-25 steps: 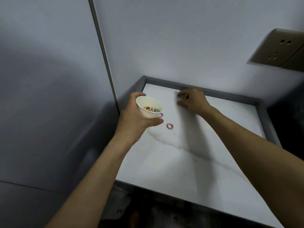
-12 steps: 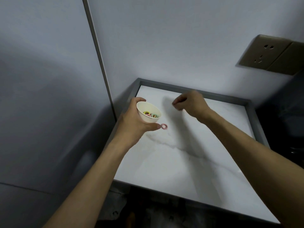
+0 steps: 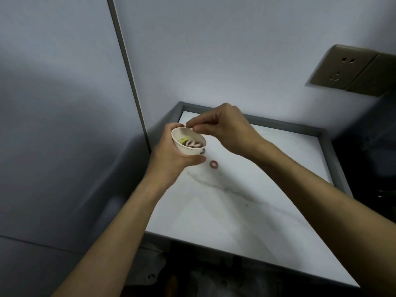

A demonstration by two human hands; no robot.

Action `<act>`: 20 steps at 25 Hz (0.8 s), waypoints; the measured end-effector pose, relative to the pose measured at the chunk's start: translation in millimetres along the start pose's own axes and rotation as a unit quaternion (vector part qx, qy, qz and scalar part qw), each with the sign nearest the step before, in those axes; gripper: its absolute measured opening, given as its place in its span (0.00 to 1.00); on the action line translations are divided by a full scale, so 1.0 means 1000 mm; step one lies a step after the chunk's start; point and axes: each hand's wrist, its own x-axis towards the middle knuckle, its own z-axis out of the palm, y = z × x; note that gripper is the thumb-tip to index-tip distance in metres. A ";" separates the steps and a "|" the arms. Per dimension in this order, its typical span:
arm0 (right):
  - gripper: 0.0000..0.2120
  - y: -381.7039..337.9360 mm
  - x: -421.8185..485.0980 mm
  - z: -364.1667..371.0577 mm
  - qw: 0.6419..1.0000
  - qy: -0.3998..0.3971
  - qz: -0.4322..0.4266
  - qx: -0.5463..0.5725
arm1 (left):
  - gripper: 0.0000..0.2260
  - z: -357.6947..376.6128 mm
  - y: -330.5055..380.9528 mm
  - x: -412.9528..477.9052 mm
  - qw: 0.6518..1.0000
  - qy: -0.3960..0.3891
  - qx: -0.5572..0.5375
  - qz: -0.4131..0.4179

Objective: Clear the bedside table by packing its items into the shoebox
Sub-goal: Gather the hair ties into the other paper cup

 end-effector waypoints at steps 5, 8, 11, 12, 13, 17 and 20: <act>0.15 0.055 -0.013 0.005 0.985 -0.008 0.111 -0.131 | 0.36 -0.026 -0.009 0.008 0.996 0.081 -0.034 0.012; 0.28 0.085 -0.026 0.027 0.968 -0.061 0.148 -0.194 | 0.38 -0.035 -0.014 0.010 0.994 0.105 -0.034 0.014; 0.33 0.086 -0.012 0.043 0.981 -0.043 0.108 -0.152 | 0.39 -0.042 -0.019 0.010 0.992 0.116 -0.041 0.012; 0.33 0.084 -0.004 0.046 0.984 -0.050 0.094 -0.146 | 0.38 -0.044 -0.021 0.011 0.992 0.119 -0.042 0.012; 0.31 0.082 0.003 0.049 0.985 -0.059 0.081 -0.142 | 0.38 -0.046 -0.022 0.011 0.992 0.122 -0.042 0.011; 0.17 0.075 0.017 0.059 0.980 -0.096 0.036 -0.171 | 0.38 -0.048 -0.023 0.011 0.992 0.114 -0.045 0.001; 0.09 0.076 0.018 0.059 0.978 -0.090 0.019 -0.187 | 0.38 -0.048 -0.022 0.010 0.993 0.106 -0.044 -0.003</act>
